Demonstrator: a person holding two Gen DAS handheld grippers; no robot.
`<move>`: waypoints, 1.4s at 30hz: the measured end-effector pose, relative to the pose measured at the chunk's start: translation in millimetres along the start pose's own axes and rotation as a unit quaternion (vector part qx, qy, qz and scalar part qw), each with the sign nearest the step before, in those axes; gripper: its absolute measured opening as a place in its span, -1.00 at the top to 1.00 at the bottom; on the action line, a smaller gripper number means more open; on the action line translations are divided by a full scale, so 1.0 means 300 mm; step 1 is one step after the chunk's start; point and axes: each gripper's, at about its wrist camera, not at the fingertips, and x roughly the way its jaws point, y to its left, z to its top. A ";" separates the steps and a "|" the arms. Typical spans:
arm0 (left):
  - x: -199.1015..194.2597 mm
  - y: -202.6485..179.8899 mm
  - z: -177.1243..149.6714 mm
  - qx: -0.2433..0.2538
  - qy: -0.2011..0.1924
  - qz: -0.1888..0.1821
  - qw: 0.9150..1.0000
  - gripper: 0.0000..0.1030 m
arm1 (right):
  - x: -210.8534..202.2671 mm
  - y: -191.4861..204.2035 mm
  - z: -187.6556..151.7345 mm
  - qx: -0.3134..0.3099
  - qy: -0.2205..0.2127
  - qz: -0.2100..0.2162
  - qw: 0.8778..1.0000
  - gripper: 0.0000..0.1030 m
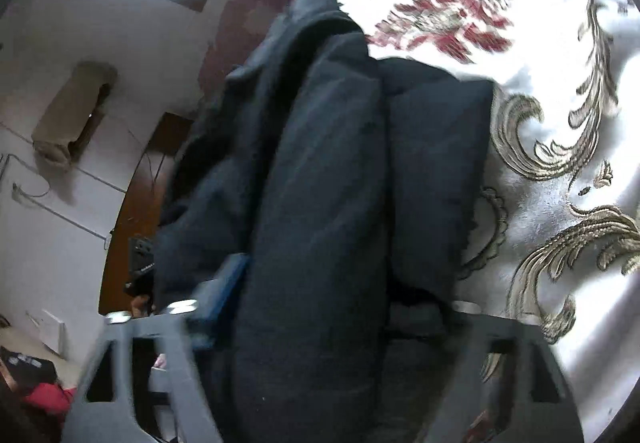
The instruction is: Fold large clothes
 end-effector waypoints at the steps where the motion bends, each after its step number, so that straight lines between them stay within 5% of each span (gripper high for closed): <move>1: -0.013 -0.030 -0.004 0.012 -0.007 0.015 1.000 0.43 | -0.010 0.020 0.000 -0.005 -0.005 -0.004 1.000 0.19; 5: -0.110 -0.181 -0.019 0.070 -0.052 0.052 0.995 0.64 | -0.072 0.173 -0.002 -0.055 -0.043 -0.022 0.997 0.49; 9: -0.259 -0.305 -0.027 0.126 -0.099 0.049 0.986 0.67 | -0.102 0.369 -0.004 -0.127 -0.077 -0.023 0.989 0.53; 15: -0.480 -0.452 -0.034 0.212 -0.154 0.085 0.961 0.67 | -0.049 0.619 -0.009 -0.223 -0.103 -0.023 0.969 0.53; 21: -0.624 -0.317 -0.017 0.159 -0.205 0.117 0.959 0.67 | 0.108 0.676 0.037 -0.227 -0.075 -0.035 0.970 0.53; 24: -0.584 -0.195 -0.007 0.114 -0.199 0.134 0.964 0.67 | 0.221 0.677 0.059 -0.233 -0.040 -0.094 0.967 0.51; 28: -0.454 -0.003 -0.016 0.067 -0.166 0.163 0.970 0.63 | 0.279 0.648 0.058 -0.232 -0.053 -0.191 0.952 0.09; 30: -0.433 0.050 -0.023 0.043 -0.182 0.167 0.968 0.50 | 0.264 0.647 0.059 -0.231 -0.059 -0.206 0.949 -0.09; 32: -0.441 0.084 -0.018 0.018 -0.195 0.146 0.970 0.33 | 0.258 0.667 0.062 -0.247 -0.083 -0.254 0.931 -0.62; 34: -0.449 0.084 -0.008 0.006 -0.191 0.159 0.969 0.15 | 0.236 0.691 0.042 -0.266 -0.111 -0.277 0.917 -0.78; 39: -0.459 0.059 -0.032 -0.015 -0.199 0.215 0.956 -0.55 | 0.163 0.799 -0.004 -0.292 -0.157 -0.287 0.899 -0.84; 42: -0.501 0.004 -0.067 -0.006 -0.238 0.244 0.940 -0.66 | 0.121 0.872 -0.062 -0.313 -0.180 -0.278 0.890 -0.85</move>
